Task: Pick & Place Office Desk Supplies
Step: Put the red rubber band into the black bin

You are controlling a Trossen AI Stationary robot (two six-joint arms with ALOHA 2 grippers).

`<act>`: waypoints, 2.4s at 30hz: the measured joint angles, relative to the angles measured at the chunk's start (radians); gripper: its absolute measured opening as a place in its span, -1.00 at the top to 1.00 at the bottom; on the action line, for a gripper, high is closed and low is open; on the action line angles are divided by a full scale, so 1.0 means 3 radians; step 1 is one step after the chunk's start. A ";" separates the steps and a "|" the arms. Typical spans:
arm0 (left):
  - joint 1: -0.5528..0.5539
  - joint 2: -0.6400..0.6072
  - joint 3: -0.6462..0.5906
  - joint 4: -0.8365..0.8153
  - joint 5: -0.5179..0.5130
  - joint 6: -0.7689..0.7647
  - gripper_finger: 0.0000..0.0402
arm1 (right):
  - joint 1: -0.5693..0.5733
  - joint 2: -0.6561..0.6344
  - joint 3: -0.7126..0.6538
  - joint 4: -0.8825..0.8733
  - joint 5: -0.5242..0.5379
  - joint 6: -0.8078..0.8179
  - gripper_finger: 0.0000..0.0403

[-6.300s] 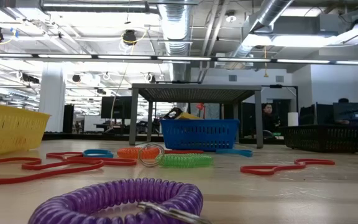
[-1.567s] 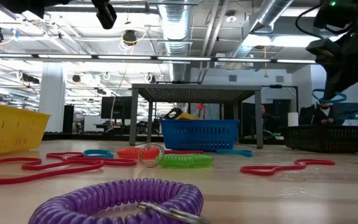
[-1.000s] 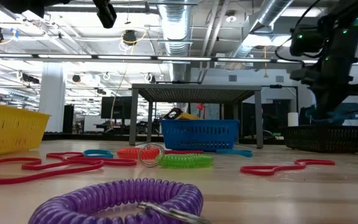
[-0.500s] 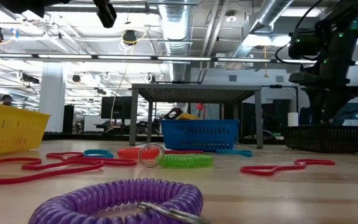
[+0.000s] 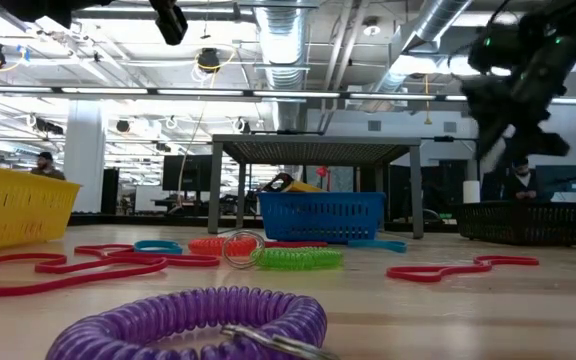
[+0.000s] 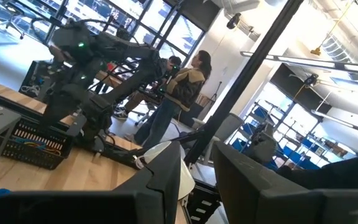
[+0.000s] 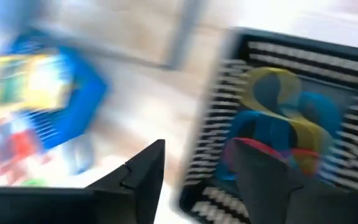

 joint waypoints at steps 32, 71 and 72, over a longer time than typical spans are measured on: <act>0.0089 0.0010 0.0000 -0.0090 -0.0064 0.0017 0.56 | 0.2976 0.2194 0.1188 0.1088 0.0015 -0.1404 0.56; 0.0086 0.0010 0.0000 -0.0127 0.0005 0.0022 0.56 | 0.3298 0.3638 0.1805 0.0469 0.0112 -0.1932 0.57; 0.0086 0.0009 0.0000 -0.0127 0.0005 0.0023 0.56 | 0.3291 0.3639 0.1803 0.0461 0.0112 -0.1932 0.57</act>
